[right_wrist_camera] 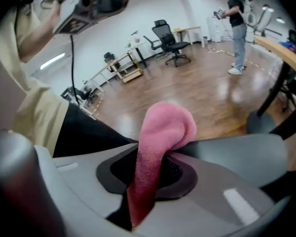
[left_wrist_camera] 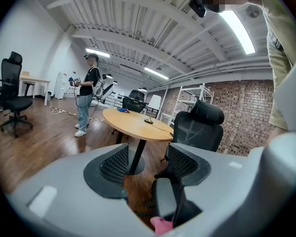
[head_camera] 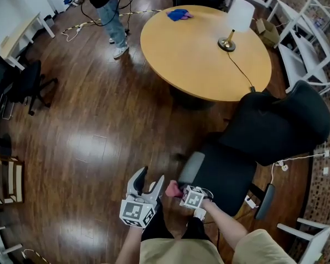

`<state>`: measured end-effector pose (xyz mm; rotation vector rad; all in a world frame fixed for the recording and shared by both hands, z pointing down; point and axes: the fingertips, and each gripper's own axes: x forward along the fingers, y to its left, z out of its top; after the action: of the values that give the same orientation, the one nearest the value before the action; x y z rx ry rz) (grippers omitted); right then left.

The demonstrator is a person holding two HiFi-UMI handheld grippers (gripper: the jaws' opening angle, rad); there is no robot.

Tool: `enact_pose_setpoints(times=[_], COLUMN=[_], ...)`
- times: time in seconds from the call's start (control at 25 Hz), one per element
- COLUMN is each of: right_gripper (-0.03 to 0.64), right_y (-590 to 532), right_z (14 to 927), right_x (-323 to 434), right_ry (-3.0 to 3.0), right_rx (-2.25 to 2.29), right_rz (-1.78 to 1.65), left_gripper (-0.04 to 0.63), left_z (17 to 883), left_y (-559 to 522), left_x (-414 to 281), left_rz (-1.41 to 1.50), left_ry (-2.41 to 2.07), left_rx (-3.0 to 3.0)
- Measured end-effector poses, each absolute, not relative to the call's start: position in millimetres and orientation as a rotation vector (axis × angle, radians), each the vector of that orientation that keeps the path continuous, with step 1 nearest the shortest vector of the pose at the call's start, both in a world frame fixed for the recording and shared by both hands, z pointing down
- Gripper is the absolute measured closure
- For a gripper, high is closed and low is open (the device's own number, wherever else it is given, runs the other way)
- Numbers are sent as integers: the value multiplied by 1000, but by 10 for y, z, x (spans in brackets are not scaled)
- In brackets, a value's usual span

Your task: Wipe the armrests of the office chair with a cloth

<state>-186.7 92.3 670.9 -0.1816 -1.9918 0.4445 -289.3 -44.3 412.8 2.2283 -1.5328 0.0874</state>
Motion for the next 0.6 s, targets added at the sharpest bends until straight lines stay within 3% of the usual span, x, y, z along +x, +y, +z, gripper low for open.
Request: enact_pose_setpoints(times=[0.16,0.44,0.6], right_gripper=[541,540,541], right_y=[951,-1180,-1516], right_z=[6769,6561,6780], right_x=[-1824,-1265,-984], right_ry=[-2063,-2100,-2019], right_rx=[-112,338,341], right_rz=[530,469,417], left_gripper=[364,368,370], left_z=[4144,4143,4186], left_y=[-367,-349,-366], left_x=[-2891,-2971,-2947], left_rz=[96,112,126], left_ry=[-1535,-1537,-1530], left_rx=[2228,2219,2226])
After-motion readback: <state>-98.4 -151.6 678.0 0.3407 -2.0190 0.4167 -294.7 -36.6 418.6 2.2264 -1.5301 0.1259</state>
